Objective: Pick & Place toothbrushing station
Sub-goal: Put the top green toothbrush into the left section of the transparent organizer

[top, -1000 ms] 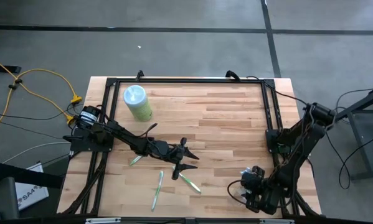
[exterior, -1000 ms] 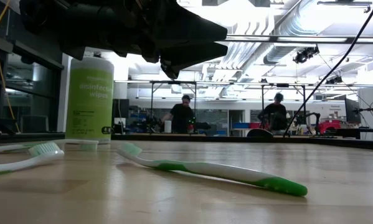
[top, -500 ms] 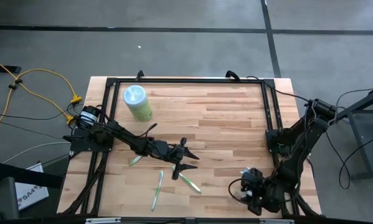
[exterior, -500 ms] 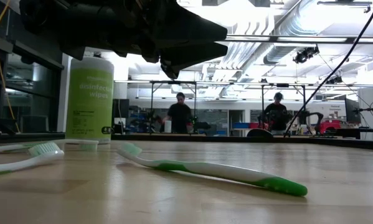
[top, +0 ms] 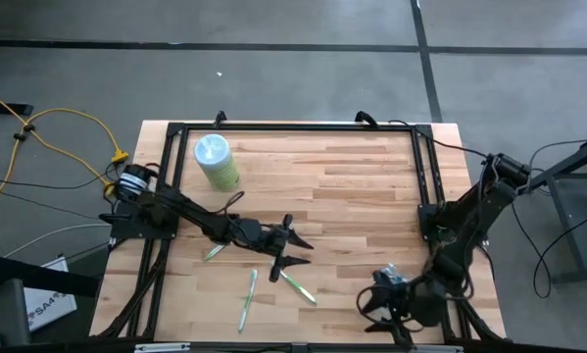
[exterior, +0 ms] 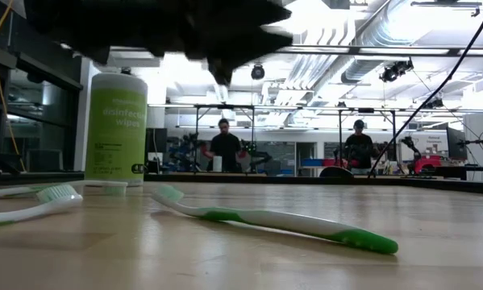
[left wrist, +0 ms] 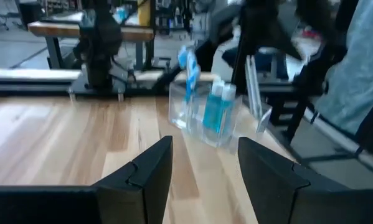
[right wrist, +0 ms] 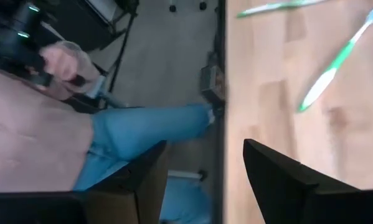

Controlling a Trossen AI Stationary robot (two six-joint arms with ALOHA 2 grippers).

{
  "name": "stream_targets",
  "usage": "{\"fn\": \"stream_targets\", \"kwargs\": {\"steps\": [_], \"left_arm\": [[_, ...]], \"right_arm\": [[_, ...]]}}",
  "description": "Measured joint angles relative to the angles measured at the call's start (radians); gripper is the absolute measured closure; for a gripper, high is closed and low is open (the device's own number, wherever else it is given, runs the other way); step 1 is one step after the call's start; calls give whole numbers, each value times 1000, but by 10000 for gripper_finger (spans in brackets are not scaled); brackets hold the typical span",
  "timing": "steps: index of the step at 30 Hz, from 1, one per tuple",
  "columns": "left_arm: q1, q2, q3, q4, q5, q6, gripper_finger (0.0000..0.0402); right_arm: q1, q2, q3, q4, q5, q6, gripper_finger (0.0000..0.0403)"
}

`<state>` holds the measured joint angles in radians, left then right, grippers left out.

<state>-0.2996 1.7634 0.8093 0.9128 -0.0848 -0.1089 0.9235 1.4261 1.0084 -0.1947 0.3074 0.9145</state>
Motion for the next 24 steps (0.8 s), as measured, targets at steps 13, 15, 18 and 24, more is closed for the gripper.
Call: {"fn": "stream_targets", "kwargs": {"steps": [13,15,18,24], "left_arm": [[-62,-311,1,-594,-24,-171,224],[-90,-314,1,-606,-23,-192,224],[-132,-313,0,-626,-28,-204,224],[-198,-337,0,-831,-261,-365,228]], "right_arm": [[-285,0,0,-30,-179,-320,204],[-328,0,0,-28,-192,-350,204],[-388,0,0,-29,-194,-400,204],[-501,0,0,-39,-168,-448,204]]}}
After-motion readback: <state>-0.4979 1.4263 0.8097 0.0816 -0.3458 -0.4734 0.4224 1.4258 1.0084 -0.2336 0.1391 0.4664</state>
